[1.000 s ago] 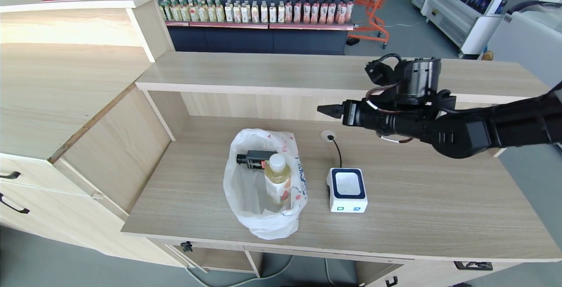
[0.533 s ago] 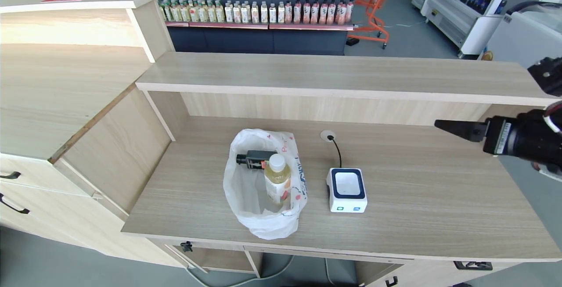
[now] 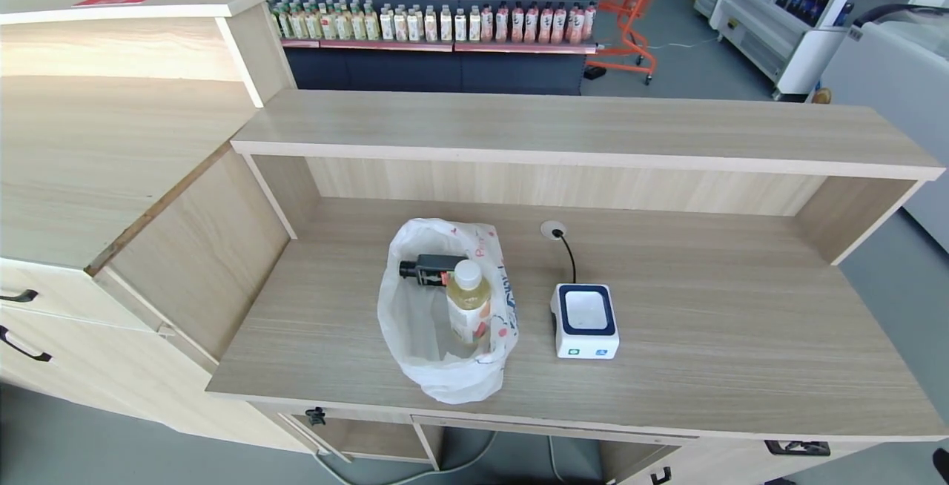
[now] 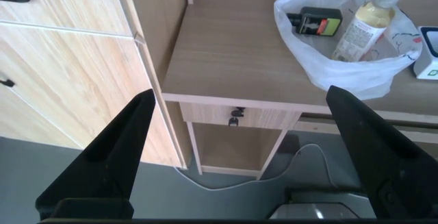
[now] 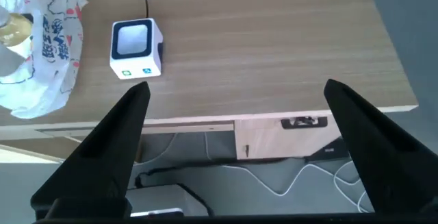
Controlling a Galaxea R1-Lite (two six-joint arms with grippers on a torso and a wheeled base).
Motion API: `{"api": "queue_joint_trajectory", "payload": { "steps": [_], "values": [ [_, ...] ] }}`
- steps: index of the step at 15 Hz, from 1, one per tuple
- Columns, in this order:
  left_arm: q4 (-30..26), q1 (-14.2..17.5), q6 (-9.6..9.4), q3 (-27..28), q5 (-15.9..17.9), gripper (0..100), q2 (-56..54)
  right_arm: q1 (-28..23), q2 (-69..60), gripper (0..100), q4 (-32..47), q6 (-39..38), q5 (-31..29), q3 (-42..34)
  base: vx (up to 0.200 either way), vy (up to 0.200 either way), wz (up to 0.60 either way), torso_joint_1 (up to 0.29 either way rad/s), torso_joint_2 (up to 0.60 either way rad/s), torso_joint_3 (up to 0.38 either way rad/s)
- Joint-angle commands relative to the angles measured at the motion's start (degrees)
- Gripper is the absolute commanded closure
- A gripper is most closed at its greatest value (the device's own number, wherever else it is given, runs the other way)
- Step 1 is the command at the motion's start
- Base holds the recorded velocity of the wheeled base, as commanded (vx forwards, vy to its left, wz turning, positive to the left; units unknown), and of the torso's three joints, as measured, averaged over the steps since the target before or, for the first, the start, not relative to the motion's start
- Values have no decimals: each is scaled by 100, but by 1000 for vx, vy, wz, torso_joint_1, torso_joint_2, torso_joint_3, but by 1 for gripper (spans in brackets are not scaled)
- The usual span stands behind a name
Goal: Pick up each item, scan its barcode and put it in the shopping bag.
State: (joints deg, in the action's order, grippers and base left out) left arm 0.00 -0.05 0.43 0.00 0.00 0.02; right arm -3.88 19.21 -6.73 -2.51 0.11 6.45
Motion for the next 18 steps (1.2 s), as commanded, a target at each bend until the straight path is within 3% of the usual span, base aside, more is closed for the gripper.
{"api": "queue_joint_trajectory", "payload": {
  "steps": [1, 4, 7, 16, 18],
  "values": [
    [0, 5, 1, 0, 9, 0, -2, -192, -1368, 0, 690, -171, -222, -645, 0, 0, 0, 0, 0, 0],
    [0, 5, 1, 0, 0, 0, -2, -184, -1359, 0, 708, 383, -108, -645, 0, 0, 0, 0, 0, 0],
    [0, 5, 1, 0, 9, 0, -2, 572, -1622, 0, 699, 401, -108, -645, 0, 0, 0, 0, 0, 0],
    [0, 5, 1, 0, 0, 0, -2, 414, -1921, 0, 699, 418, -108, -645, 0, 0, 0, 0, 0, 0],
    [0, 5, -60, 0, 9, 0, -2, 414, -1921, 0, 699, 409, -108, -645, 0, -200, 0, 5, 2, 5]
  ]
}}
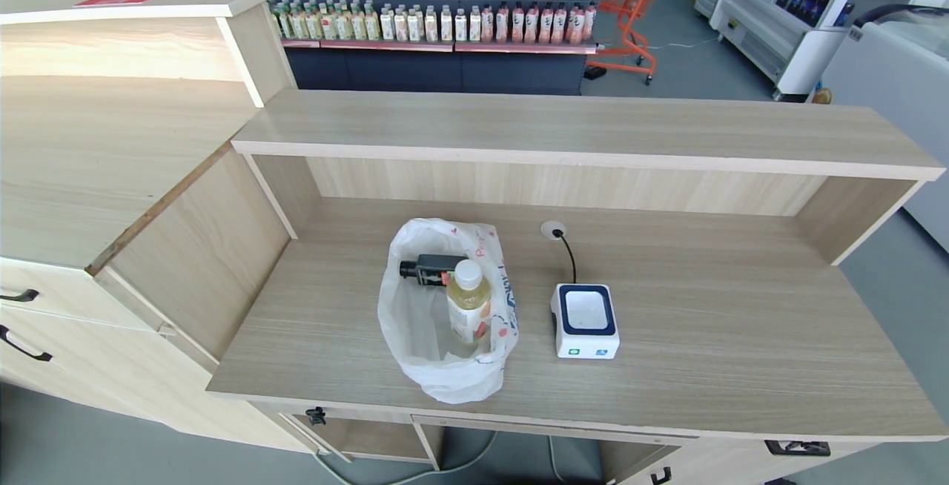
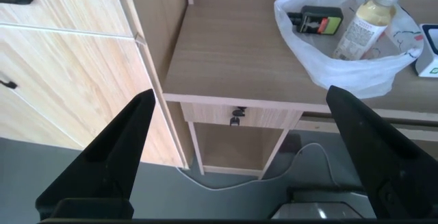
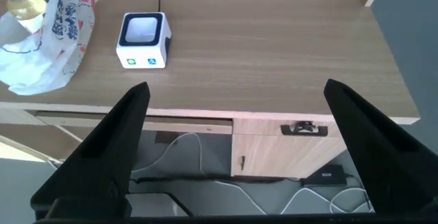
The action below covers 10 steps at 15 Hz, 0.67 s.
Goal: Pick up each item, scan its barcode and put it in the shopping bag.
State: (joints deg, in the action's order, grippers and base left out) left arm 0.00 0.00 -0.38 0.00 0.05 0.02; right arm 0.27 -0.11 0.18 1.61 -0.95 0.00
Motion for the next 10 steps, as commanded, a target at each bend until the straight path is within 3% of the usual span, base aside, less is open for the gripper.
{"api": "queue_joint_trajectory", "payload": {
  "steps": [1, 6, 10],
  "values": [
    [0, 0, -59, 0, -5, 0, -2, 0, 11, 0, 8, 6, -2, 0, 0, -200, 0, 2, -2, 2],
    [0, 0, -76, 0, -5, 0, -2, 0, 11, 0, 8, -3, -2, 0, 0, -200, 0, 4, 0, 2],
    [0, -9, 20, 0, 4, 0, 6, 0, 11, 0, 8, -3, -2, 0, 0, 0, 0, 0, 0, 0]
  ]
}}
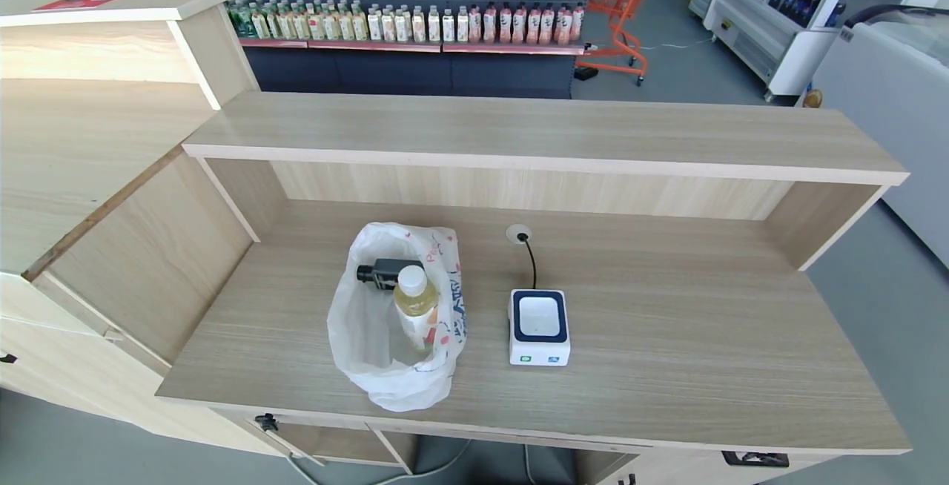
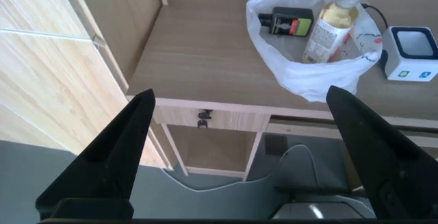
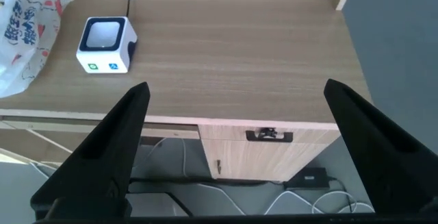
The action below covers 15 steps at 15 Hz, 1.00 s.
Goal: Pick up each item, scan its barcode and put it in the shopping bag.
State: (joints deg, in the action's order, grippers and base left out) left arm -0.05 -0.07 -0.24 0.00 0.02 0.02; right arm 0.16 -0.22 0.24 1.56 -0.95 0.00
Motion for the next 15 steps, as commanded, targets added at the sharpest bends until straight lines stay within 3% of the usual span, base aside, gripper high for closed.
{"api": "queue_joint_trajectory", "payload": {
  "steps": [1, 6, 10, 11, 15],
  "values": [
    [5, -1, 7, 0, 6, 0, 24, 11, 22, 0, 2, 2, -2, 0, 200, 0, 0, -2, -2, 2],
    [5, -1, 24, 0, 6, 0, -2, 11, 22, 0, 2, -15, -2, 0, 200, 0, 0, 4, -2, 1],
    [5, -1, 24, 0, 6, 0, -2, 11, 22, 0, 2, -15, -2, 0, 0, 0, 0, 0, 0, 0],
    [5, -1, 24, 0, 6, 0, -2, 11, 22, 100, -7, 2, -2, 0, 0, 0, 0, 0, 0, 0],
    [5, -1, 24, 0, 6, 0, -2, 11, 22, 100, 2, -15, -2, 0, 0, 0, 0, 0, 0, 0]
  ]
}}
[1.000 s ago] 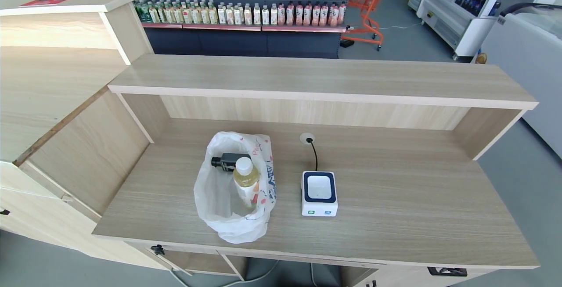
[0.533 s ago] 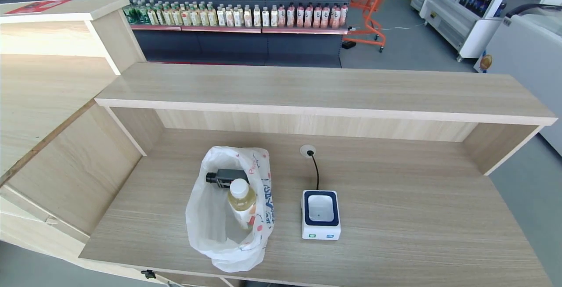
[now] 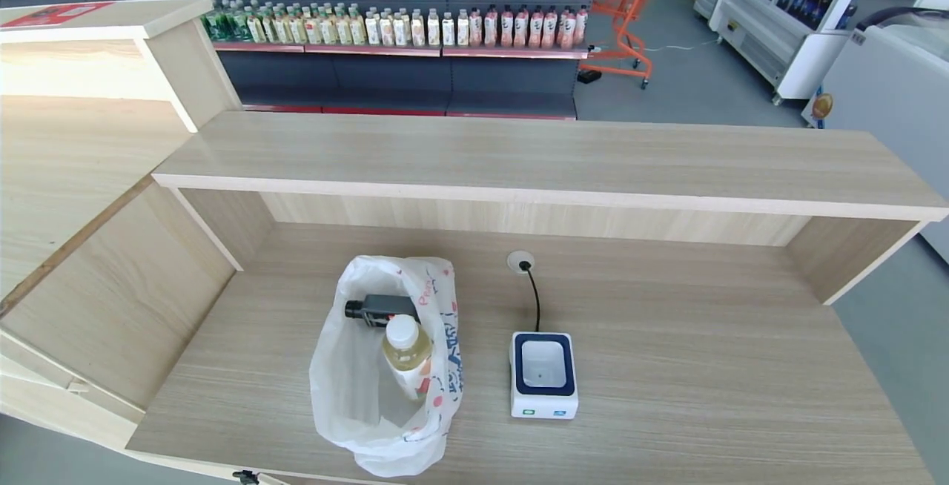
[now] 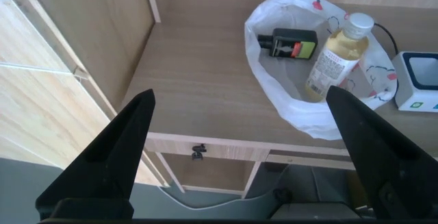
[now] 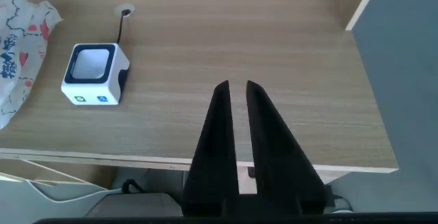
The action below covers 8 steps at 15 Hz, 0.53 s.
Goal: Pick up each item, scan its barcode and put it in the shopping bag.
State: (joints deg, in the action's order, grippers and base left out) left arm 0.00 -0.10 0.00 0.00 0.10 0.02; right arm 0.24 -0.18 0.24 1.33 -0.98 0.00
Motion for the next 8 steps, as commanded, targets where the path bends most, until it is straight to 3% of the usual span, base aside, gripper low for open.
{"api": "queue_joint_trajectory", "payload": {
  "steps": [1, 8],
  "values": [
    [0, 1, 0, 0, -1, 0, -2, 2, 18, 100, 2, -45, 1, 0, 0, 0, 0, 0, 0, 0],
    [0, 1, 0, 0, -1, 0, -2, -7, 18, 100, -7, -274, -34, 0, 0, 0, 0, 0, 0, 0]
  ]
}}
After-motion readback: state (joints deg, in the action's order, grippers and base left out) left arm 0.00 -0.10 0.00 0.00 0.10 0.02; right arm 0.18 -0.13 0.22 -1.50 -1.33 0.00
